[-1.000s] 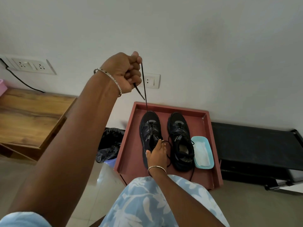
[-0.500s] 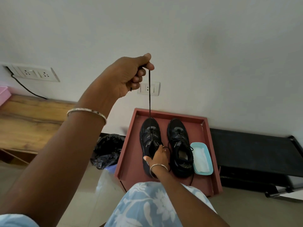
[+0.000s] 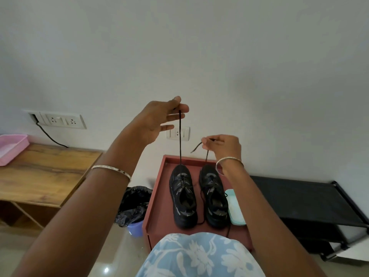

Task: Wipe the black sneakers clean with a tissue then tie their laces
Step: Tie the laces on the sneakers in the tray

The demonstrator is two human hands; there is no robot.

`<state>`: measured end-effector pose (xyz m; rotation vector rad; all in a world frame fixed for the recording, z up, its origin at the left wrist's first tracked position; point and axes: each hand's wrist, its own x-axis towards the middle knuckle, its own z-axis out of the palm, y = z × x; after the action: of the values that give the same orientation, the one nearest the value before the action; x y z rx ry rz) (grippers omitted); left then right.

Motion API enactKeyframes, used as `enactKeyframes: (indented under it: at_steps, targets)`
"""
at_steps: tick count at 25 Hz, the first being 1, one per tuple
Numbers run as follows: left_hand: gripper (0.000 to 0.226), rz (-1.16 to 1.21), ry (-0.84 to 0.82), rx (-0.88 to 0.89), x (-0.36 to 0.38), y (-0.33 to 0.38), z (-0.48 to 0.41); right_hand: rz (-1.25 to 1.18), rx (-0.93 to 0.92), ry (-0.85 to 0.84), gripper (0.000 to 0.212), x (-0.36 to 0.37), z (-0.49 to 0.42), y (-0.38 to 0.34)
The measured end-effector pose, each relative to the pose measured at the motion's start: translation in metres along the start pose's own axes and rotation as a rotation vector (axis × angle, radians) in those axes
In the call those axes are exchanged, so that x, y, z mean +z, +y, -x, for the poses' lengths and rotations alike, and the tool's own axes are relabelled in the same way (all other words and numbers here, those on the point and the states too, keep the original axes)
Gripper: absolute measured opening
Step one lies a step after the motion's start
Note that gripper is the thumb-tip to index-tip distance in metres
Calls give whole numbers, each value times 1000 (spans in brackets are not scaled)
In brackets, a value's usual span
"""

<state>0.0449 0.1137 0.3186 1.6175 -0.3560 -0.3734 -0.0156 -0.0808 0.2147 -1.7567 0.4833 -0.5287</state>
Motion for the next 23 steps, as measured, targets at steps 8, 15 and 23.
enactKeyframes:
  at_steps: [8,15,23]
  targets:
    - [28,-214,59,248,19,-8,25,194,-252,60,24,-24,18,-62]
    - [18,-323,284,426,43,-8,30,56,-355,22,23,-11,35,-92]
    - [13,-309,435,410,43,-1,26,182,-453,25,20,-17,34,-104]
